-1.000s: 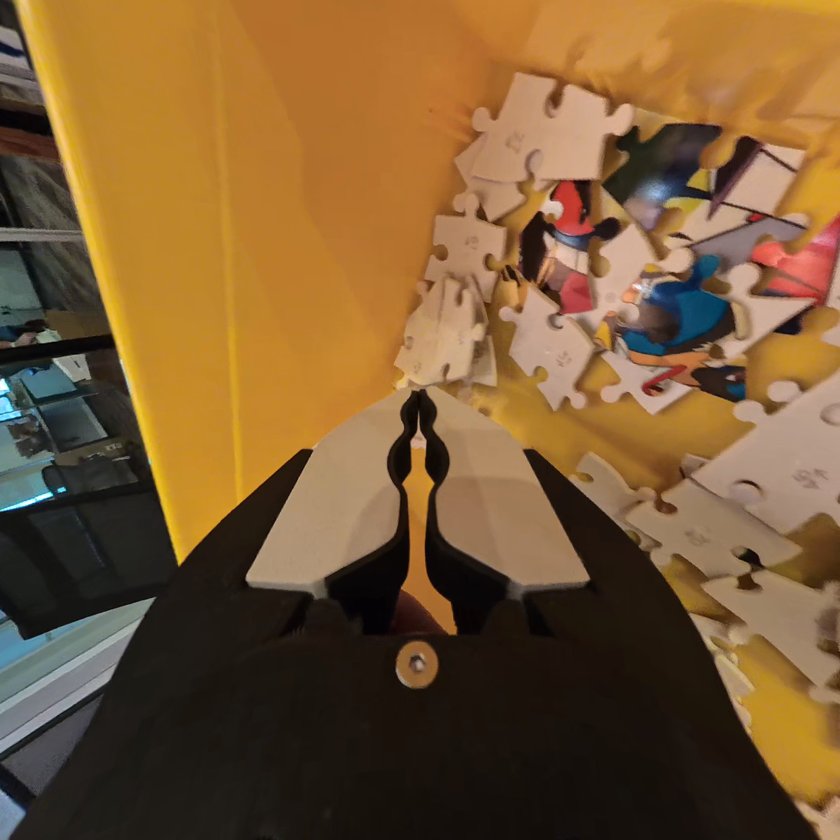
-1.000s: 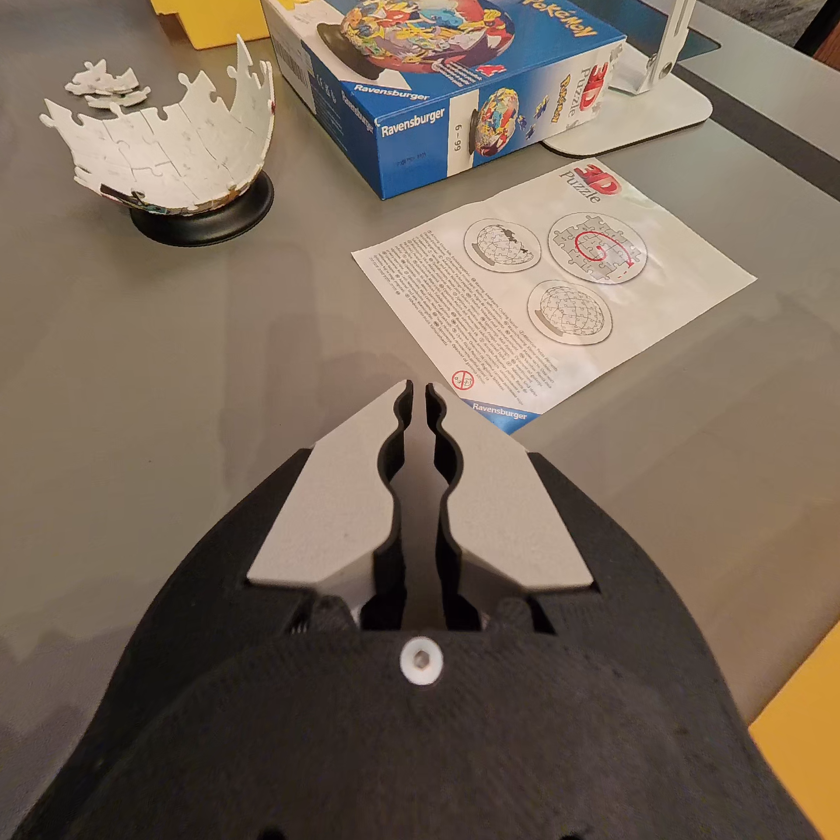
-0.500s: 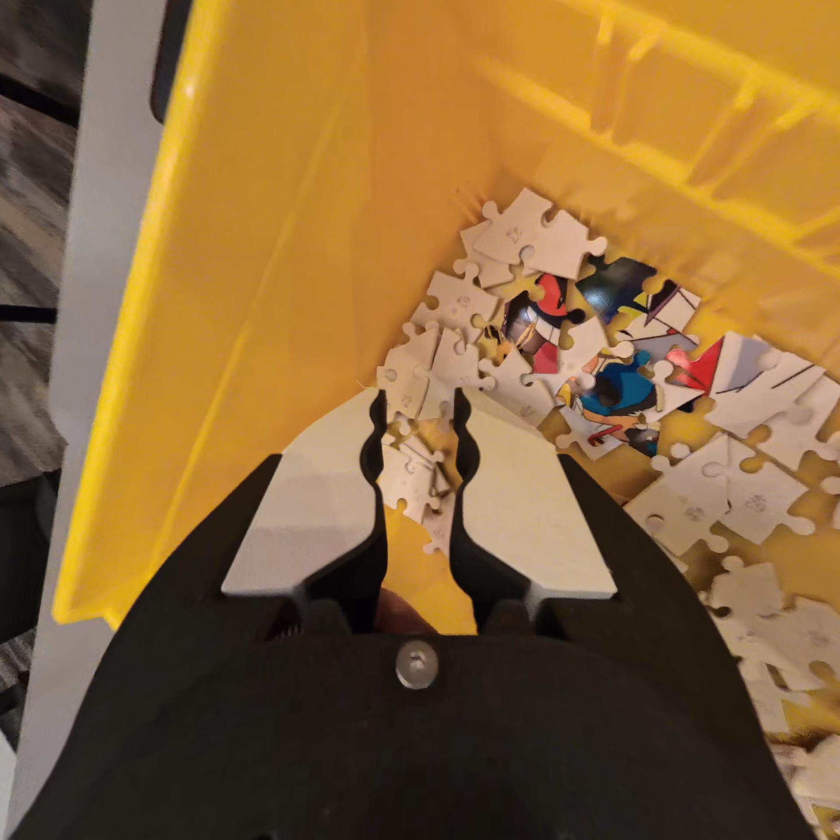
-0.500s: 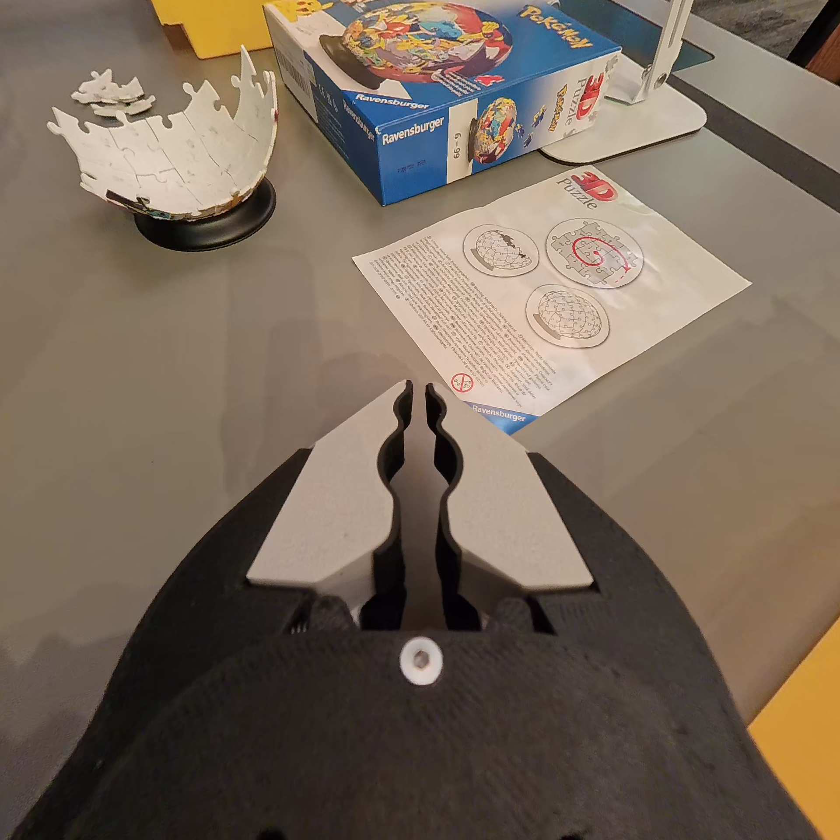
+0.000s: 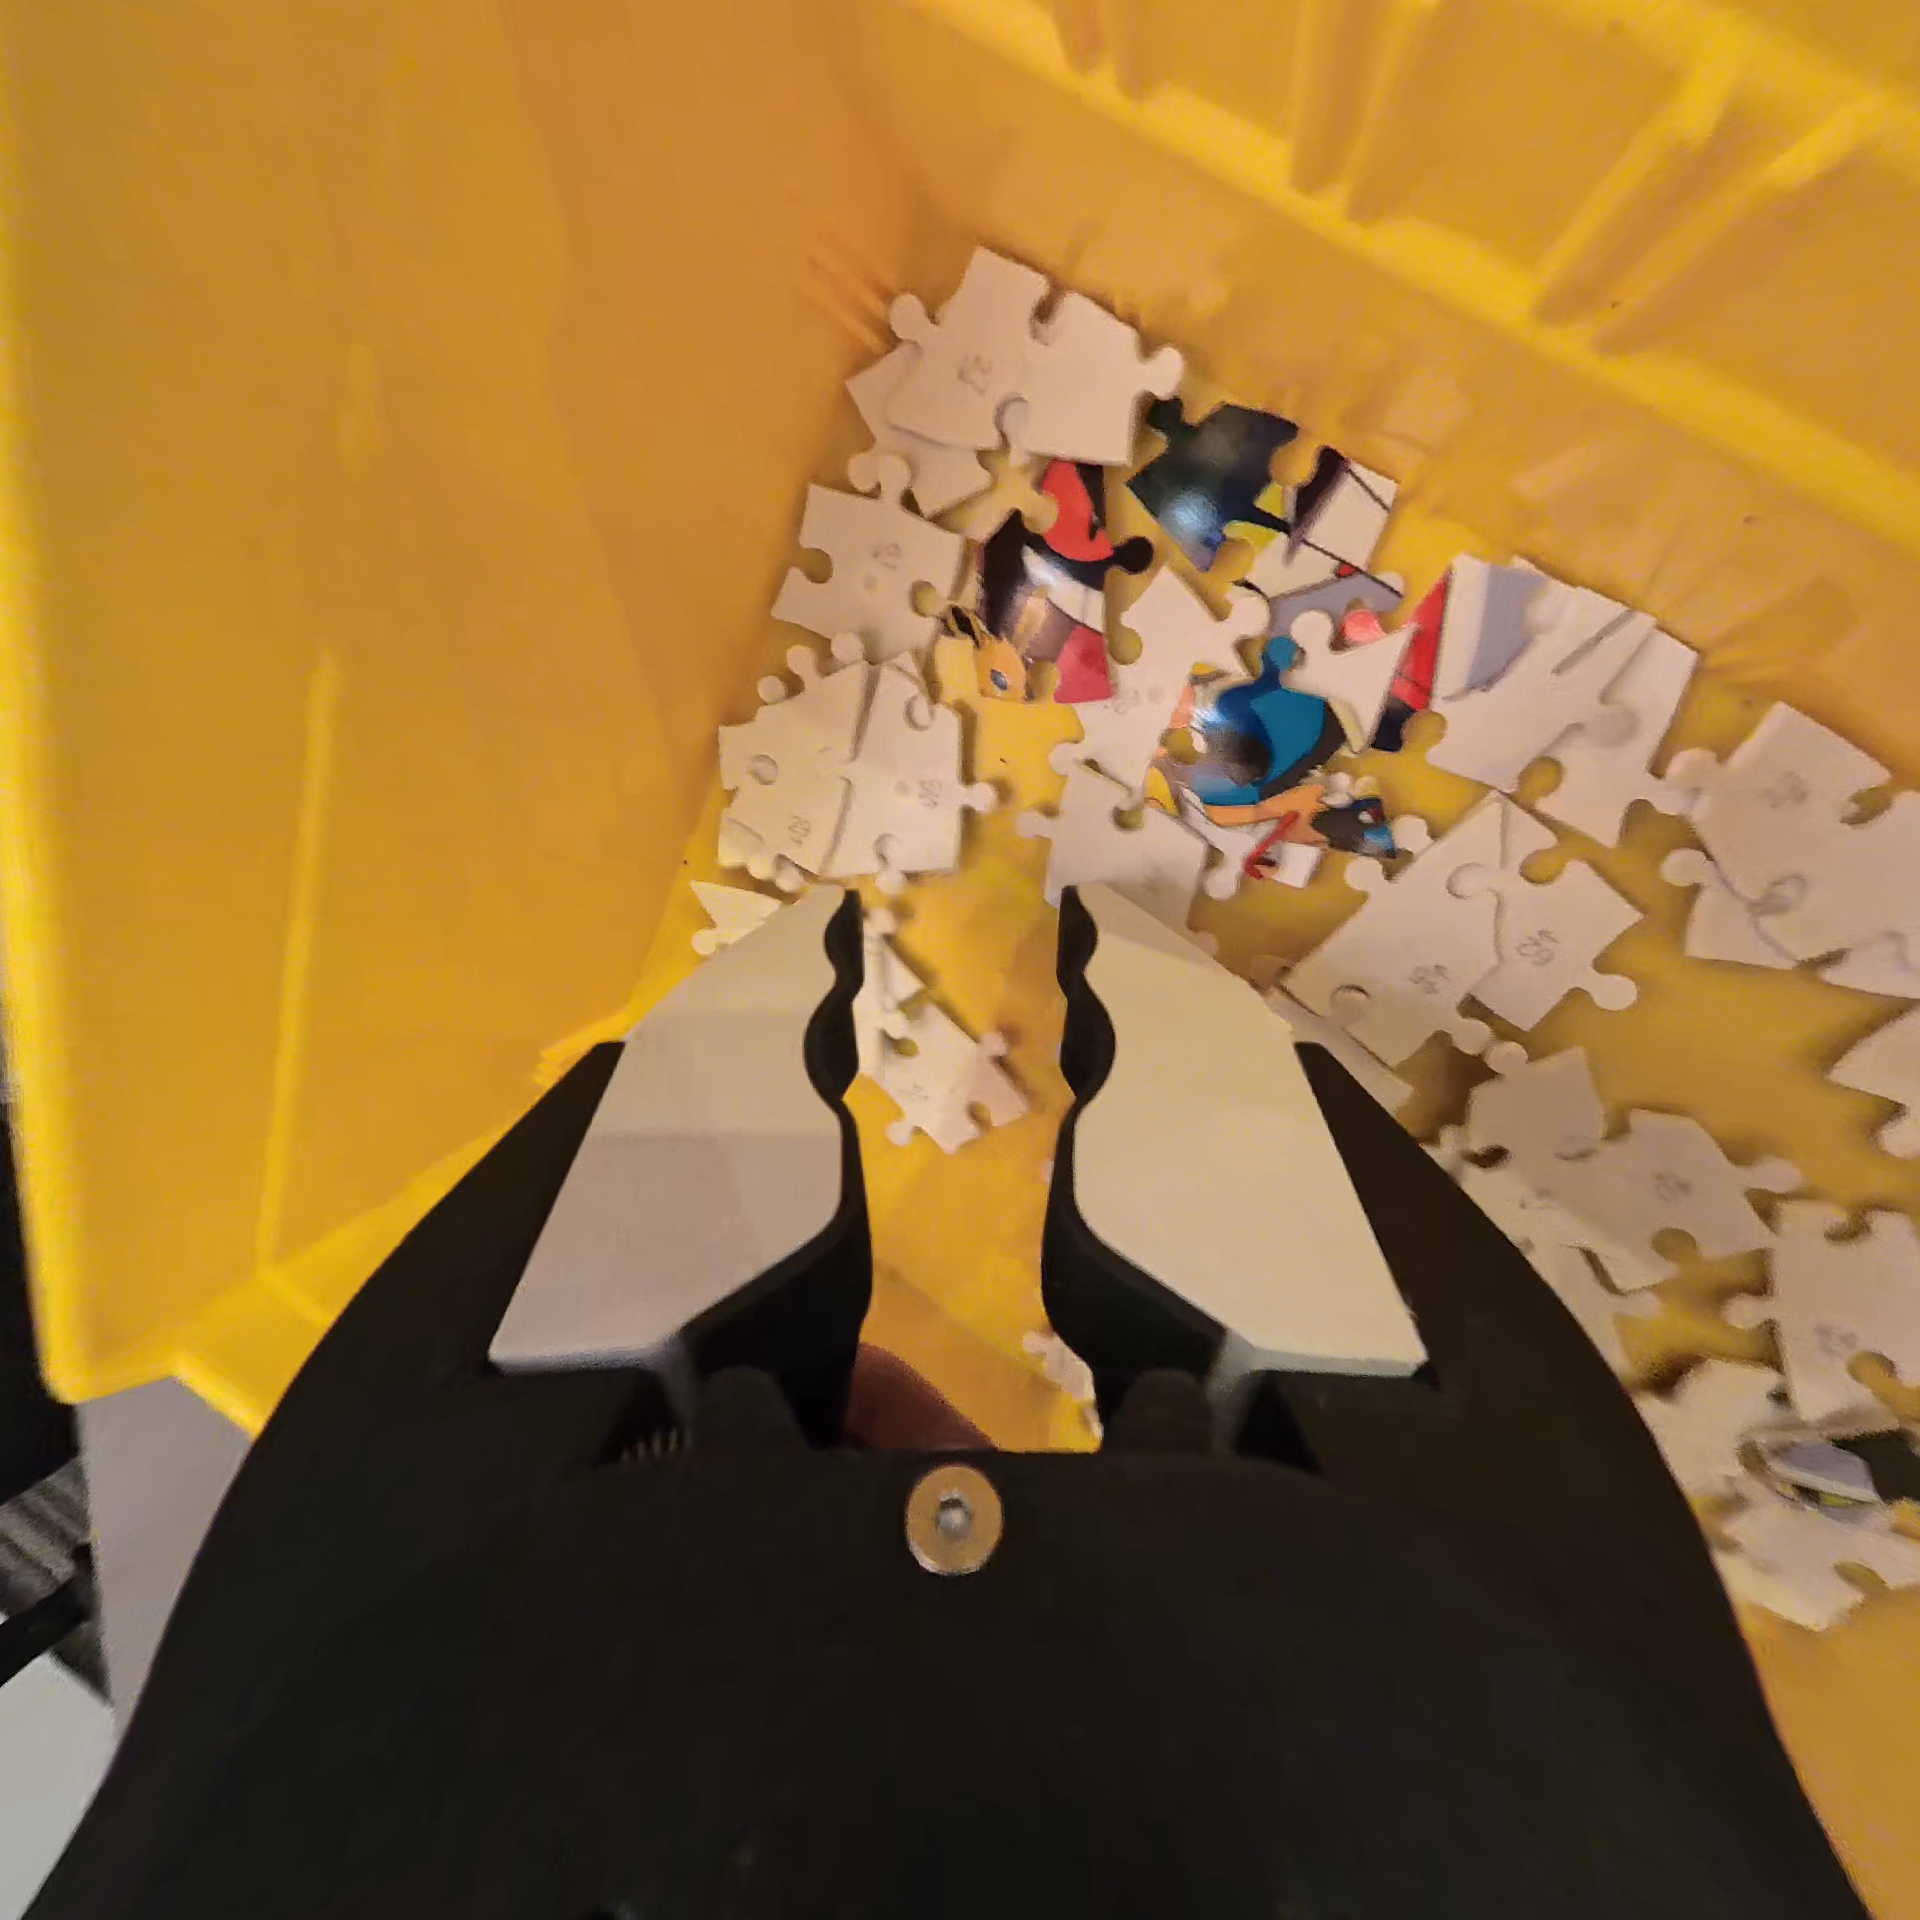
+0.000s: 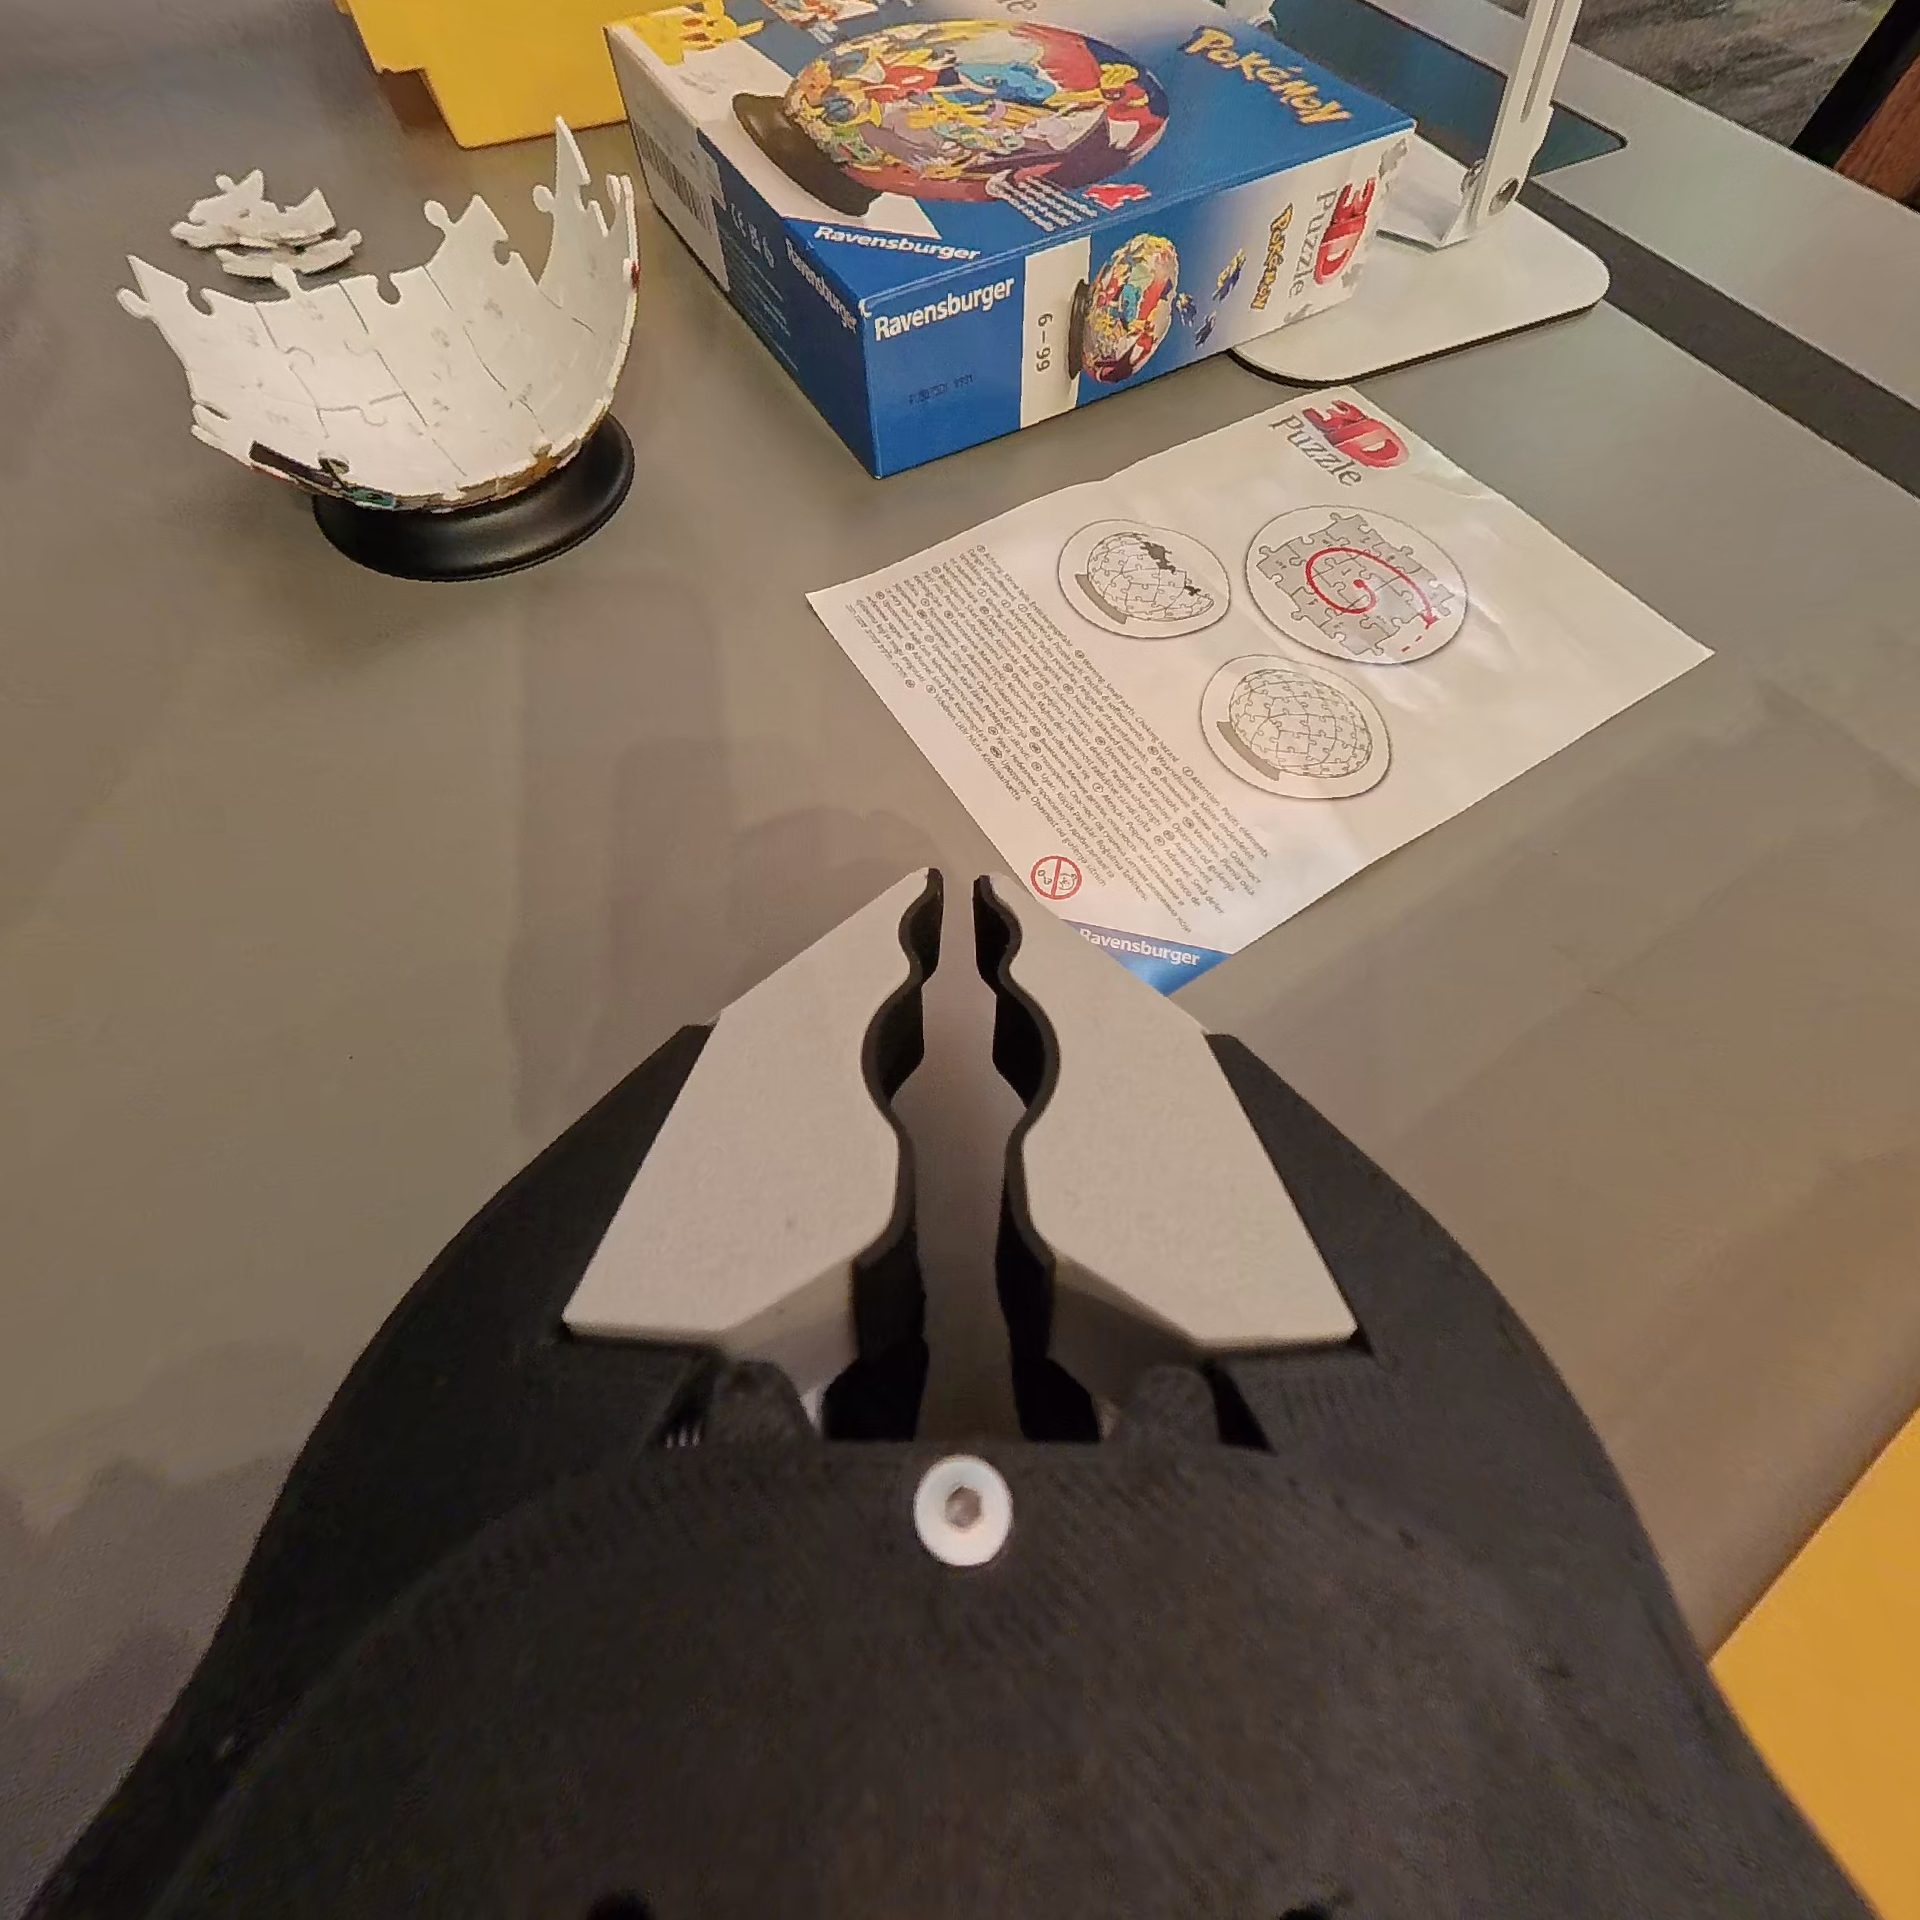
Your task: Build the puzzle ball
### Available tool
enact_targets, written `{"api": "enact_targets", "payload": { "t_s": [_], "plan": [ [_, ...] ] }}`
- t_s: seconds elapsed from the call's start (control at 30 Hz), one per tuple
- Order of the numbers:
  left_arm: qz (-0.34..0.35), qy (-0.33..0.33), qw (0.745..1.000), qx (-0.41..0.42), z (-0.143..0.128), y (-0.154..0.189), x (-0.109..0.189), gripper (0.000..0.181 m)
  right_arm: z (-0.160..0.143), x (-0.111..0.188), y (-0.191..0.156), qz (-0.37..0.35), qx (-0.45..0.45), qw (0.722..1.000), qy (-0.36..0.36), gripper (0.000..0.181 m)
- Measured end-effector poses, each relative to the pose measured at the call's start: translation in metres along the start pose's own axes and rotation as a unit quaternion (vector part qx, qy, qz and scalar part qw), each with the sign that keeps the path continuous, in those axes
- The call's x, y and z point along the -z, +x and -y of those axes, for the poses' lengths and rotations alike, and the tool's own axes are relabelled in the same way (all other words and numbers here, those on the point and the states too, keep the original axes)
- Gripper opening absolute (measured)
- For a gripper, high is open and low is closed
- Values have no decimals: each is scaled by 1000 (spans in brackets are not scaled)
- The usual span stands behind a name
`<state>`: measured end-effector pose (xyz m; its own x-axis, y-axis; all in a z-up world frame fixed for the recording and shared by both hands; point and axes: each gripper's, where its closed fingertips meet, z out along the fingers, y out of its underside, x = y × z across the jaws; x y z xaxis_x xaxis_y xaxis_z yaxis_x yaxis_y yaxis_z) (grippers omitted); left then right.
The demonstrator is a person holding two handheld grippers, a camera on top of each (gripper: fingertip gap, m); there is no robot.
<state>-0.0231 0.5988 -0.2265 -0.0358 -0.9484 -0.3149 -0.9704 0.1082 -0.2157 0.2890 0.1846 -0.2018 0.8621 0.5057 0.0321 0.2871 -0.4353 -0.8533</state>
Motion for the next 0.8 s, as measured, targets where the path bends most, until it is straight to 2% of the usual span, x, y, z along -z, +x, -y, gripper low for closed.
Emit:
{"api": "enact_targets", "payload": {
  "t_s": [0.13,0.37,0.43,0.5,0.63,0.7,0.8],
  "plan": [
    [40,23,999,-12,14,-13,-6,33,0,0,0,-1,1,1000,0,4],
    [14,25,1000,-1,15,-10,-12,33,0,0,0,0,-1,1000,2,4],
    [-15,40,999,11,17,-3,-10,42,1,1,0,0,-1,1000,3,4],
    [-8,37,999,8,15,-6,-10,45,1,1,0,-1,0,1000,4,4],
    [-8,35,999,7,15,-6,-10,41,1,1,0,-1,0,1000,4,4],
    [11,33,999,16,13,-12,-13,25,1,1,0,-1,0,1000,5,4],
    [31,33,999,10,12,-15,-16,12,1,2,0,-2,1,1000,6,4]
  ]
}}
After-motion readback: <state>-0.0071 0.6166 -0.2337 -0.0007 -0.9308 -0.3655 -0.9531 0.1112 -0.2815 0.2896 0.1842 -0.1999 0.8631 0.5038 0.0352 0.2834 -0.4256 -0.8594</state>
